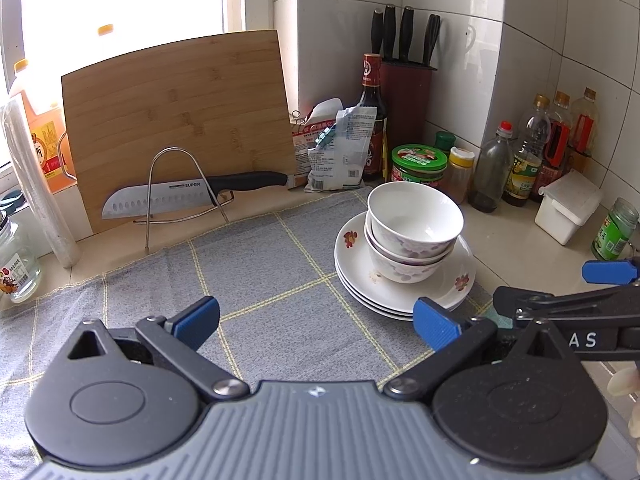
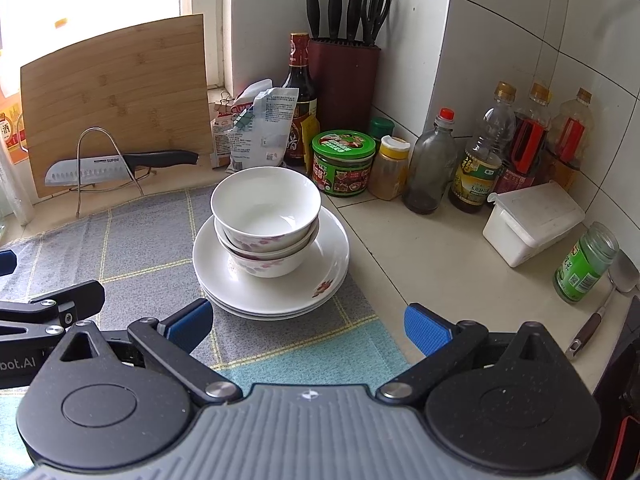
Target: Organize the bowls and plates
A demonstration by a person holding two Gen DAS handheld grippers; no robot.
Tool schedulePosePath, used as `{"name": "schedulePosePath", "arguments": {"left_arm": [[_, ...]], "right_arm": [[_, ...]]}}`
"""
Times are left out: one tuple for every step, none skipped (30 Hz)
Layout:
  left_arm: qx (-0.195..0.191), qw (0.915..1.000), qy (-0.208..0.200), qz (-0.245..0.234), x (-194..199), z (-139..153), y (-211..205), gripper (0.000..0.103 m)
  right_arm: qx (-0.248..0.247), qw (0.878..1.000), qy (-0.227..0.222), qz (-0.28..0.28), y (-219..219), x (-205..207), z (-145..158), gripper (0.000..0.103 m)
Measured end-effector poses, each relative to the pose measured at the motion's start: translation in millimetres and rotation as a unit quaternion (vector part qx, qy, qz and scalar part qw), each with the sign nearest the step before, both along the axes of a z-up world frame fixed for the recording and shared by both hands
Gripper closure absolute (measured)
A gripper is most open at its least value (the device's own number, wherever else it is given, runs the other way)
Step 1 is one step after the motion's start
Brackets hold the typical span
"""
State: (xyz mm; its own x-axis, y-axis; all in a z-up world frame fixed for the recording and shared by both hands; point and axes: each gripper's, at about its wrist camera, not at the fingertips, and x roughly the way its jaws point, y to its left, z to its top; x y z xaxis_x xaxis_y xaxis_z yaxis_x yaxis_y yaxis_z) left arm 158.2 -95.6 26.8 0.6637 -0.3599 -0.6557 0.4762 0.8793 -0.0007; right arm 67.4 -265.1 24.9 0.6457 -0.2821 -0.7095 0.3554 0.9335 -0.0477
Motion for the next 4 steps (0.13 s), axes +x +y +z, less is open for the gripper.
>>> {"name": "schedulePosePath", "arguments": {"left_arm": [[0.000, 1.0000, 0.000, 0.000, -0.2, 0.0, -0.2, 0.001], [0.000, 1.0000, 0.001, 0.000, -0.1, 0.1, -0.4, 0.001], [0.000, 1.0000, 0.001, 0.000, -0.1, 0.1, -0.2, 0.001], [-0.001, 1.0000, 0.002, 0.000, 0.2, 0.1, 0.0, 0.001]], "right_arm": [[0.000, 1.000, 0.000, 0.000, 0.0, 0.1, 0.0, 0.000], [0.000, 1.000, 0.000, 0.000, 0.1, 0.1, -0.1, 0.000], [0.000, 1.000, 0.000, 0.000, 0.1, 0.1, -0.1, 0.000], [0.001, 1.000, 0.000, 0.000, 0.1, -0.1, 0.2, 0.000]]}}
